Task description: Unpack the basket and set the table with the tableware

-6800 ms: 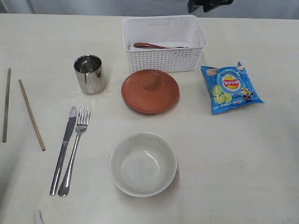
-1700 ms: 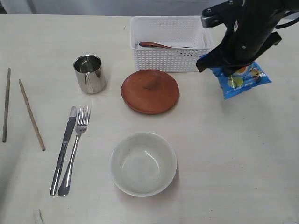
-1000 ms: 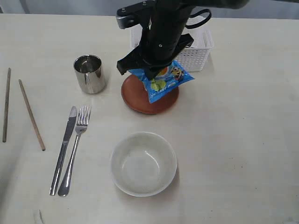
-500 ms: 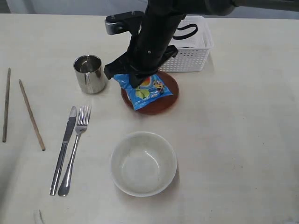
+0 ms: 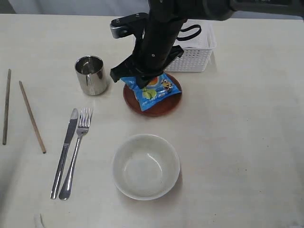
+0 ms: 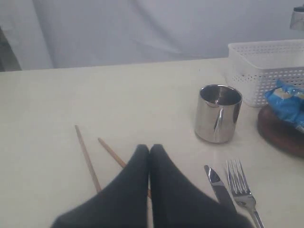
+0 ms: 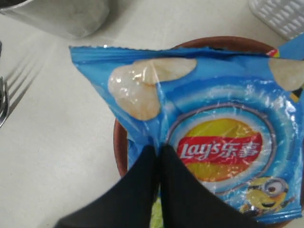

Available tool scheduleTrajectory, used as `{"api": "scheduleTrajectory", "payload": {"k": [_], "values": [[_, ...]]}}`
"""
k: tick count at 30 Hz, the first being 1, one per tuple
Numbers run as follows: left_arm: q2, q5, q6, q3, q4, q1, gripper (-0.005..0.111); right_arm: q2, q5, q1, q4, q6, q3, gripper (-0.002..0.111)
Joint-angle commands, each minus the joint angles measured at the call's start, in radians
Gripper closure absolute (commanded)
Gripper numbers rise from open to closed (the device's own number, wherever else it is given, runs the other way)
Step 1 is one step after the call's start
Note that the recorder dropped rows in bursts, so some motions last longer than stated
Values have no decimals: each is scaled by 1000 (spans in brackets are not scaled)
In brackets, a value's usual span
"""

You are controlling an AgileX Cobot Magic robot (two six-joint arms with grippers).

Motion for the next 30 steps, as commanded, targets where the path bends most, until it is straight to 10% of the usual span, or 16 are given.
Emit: {"api": "scheduleTrajectory", "payload": {"k": [1,4,12,23,30], "values": [[-3,-3,0,4,3,3,107,-1,19,-4,-8,4,-7,76],[-3,-3,0,4,3,3,107,-17,43,-4,-18,4,-7,60],[-3,-3,0,4,3,3,107,-152,54,-29,-185,150,-8,64],[-3,-3,0,4,3,3,107,-105,19,-460,-148,226,-137,50],[-3,-3,0,4,3,3,107,175,112,-507,-7,137,-417,50]]}}
